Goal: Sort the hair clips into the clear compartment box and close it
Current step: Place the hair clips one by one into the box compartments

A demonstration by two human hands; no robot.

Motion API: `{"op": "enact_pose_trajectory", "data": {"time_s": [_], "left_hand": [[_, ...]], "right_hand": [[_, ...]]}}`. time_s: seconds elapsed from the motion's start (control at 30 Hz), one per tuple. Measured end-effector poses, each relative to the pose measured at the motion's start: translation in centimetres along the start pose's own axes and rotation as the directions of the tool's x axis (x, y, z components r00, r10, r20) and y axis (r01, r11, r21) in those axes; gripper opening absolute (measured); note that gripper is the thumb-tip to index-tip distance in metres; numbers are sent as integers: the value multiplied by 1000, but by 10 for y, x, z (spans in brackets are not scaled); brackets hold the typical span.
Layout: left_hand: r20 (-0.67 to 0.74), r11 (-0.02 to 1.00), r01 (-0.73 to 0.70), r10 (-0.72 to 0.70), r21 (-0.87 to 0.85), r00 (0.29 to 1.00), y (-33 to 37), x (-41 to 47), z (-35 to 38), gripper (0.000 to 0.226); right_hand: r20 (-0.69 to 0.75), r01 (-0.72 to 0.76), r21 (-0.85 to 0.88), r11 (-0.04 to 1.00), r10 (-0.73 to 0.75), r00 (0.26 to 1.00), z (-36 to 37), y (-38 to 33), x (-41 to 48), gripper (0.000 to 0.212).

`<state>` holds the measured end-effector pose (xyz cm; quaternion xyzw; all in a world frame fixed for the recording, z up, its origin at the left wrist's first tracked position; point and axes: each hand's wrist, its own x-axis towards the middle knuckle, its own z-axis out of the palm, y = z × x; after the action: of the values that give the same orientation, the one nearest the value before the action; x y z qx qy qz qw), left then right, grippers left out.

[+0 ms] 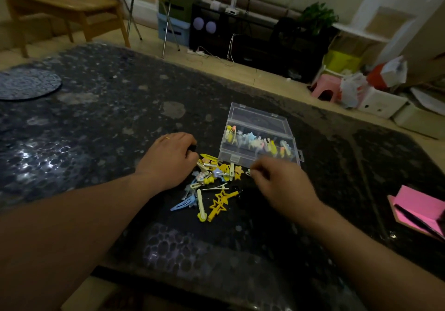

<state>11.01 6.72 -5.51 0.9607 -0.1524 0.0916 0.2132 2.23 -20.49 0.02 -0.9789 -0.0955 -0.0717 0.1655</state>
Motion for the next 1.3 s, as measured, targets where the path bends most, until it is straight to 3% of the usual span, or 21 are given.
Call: {"op": "enact_pose_trajectory", "data": {"time_s": [0.27, 0.47, 0.67, 0.8, 0.97, 1.2, 1.3], "left_hand": [[-1, 1000, 6, -6, -4, 1000, 1, 0, -2, 35], [-8, 1000, 2, -2, 4, 1000, 1, -1, -1, 42], [-6, 1000, -2, 2, -10, 1000, 0, 0, -1, 48], [-7, 1000, -4, 3, -14, 1000, -1, 0, -1, 42], [-13, 1000, -10, 9, -22, 1000, 1, 0, -2, 38], [-14, 1000, -6, 6, -11, 1000, 2, -1, -3, 37], [-19, 1000, -10, 10, -13, 1000, 1, -1, -4, 38]], "right_hand": [[66, 58, -152, 987, -49, 997, 21, -12, 20, 23], [143, 104, -186, 977, -78, 987, 13, -21, 25, 15], [227, 155, -414, 897, -63, 972, 11, -42, 37, 15], [280, 193, -456, 869, -66, 958, 8, -56, 41, 25], [252, 158, -384, 910, -61, 966, 8, -49, 38, 4], [181, 89, -259, 962, -42, 983, 7, -29, 30, 20], [142, 49, -99, 994, -34, 989, -2, -16, 32, 16]]}}
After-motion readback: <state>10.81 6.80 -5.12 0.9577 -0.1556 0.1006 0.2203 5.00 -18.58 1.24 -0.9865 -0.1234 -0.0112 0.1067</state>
